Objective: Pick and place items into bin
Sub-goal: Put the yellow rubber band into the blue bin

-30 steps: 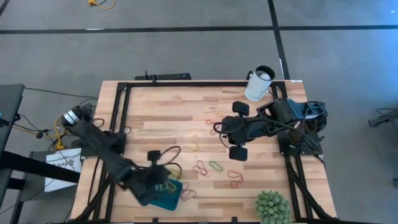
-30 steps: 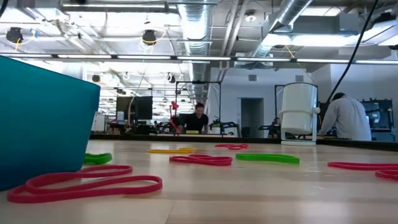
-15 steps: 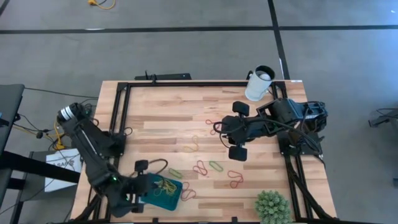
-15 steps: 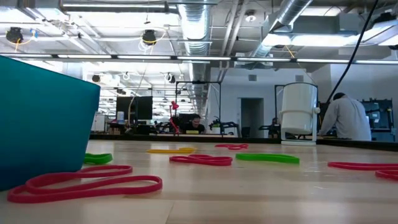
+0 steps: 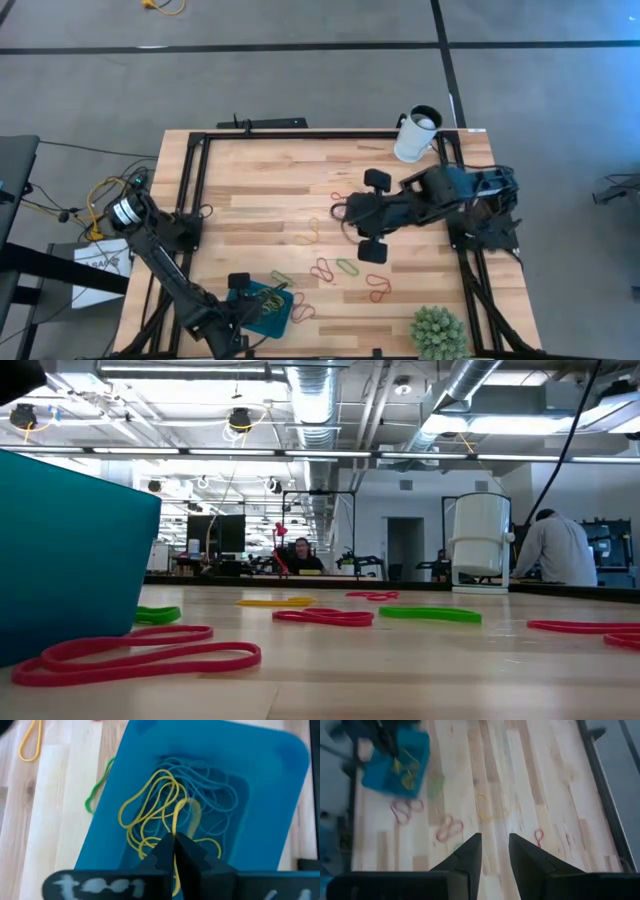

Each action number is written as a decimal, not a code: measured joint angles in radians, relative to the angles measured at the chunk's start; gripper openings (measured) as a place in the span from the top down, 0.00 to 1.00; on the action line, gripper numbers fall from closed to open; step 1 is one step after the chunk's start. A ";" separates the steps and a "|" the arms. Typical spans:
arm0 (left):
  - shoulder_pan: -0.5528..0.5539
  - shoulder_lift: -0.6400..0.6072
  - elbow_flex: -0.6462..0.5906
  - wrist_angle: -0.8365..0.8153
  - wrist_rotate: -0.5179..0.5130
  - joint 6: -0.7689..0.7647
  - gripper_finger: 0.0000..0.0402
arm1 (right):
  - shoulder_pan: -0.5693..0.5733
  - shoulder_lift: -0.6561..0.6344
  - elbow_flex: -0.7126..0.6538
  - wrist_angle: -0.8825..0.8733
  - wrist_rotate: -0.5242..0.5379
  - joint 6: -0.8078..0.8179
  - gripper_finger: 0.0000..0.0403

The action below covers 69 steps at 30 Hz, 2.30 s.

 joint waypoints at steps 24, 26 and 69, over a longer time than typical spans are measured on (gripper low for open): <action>-0.039 -0.097 0.115 -0.254 -0.168 0.048 0.79 | -0.101 0.405 -0.001 0.096 -0.252 -0.317 0.77; -0.072 -0.153 0.121 -0.336 -0.241 0.010 0.79 | -0.120 0.423 -0.001 0.095 -0.256 -0.342 0.77; -0.386 -0.382 -0.161 -0.605 -0.628 -0.727 0.79 | -0.390 -0.282 -1.154 1.189 -0.570 -0.407 0.77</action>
